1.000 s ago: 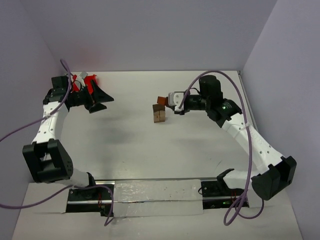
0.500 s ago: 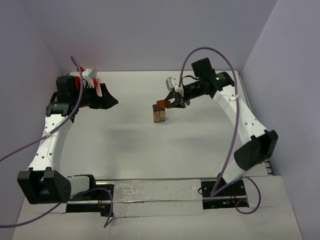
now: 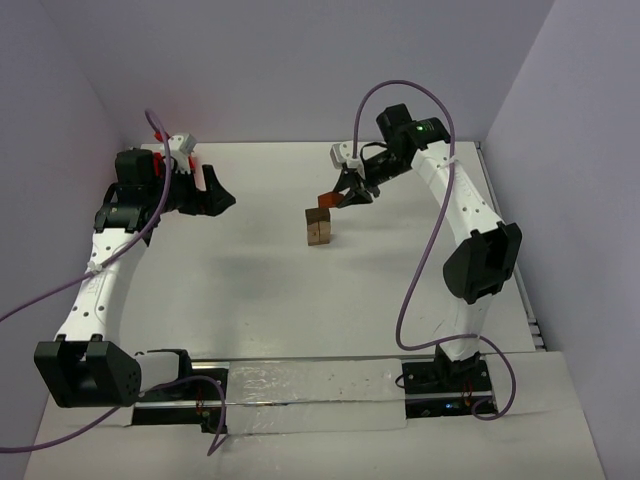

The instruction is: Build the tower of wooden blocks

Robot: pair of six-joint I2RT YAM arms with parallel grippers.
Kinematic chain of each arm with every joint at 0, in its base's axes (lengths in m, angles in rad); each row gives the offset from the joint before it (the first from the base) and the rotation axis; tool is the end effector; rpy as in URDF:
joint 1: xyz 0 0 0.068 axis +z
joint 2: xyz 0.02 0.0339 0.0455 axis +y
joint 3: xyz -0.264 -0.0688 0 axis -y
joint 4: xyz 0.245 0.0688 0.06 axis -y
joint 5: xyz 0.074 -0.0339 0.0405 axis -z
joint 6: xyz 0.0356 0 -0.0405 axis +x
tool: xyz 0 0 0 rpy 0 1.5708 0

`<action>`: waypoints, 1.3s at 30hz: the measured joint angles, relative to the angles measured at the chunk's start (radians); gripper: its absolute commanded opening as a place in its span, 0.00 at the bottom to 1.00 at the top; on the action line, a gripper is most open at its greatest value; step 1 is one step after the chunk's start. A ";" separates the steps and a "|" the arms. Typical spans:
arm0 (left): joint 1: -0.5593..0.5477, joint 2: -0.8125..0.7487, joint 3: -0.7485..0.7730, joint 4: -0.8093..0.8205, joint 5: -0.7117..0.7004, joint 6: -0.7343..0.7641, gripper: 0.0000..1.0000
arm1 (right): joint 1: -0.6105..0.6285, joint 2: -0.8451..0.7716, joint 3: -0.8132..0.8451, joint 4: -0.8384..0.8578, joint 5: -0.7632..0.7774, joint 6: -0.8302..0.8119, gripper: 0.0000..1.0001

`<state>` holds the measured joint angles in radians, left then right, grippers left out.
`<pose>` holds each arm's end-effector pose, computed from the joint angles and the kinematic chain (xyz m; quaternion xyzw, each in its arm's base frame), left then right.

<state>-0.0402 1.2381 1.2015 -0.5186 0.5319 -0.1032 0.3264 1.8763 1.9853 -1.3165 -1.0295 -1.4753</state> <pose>0.2688 -0.0289 0.3588 0.1012 0.8467 -0.2627 0.4515 0.3400 0.1473 0.3653 -0.7263 0.4619 0.3211 0.3951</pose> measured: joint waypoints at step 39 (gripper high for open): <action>-0.024 0.143 0.092 -0.012 0.007 -0.005 0.99 | 0.002 0.207 0.062 -0.016 -0.027 -0.085 0.00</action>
<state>-0.0647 1.3813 1.2936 -0.5309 0.5392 -0.1085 0.3287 2.0832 2.0474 -1.3326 -1.0569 -1.5608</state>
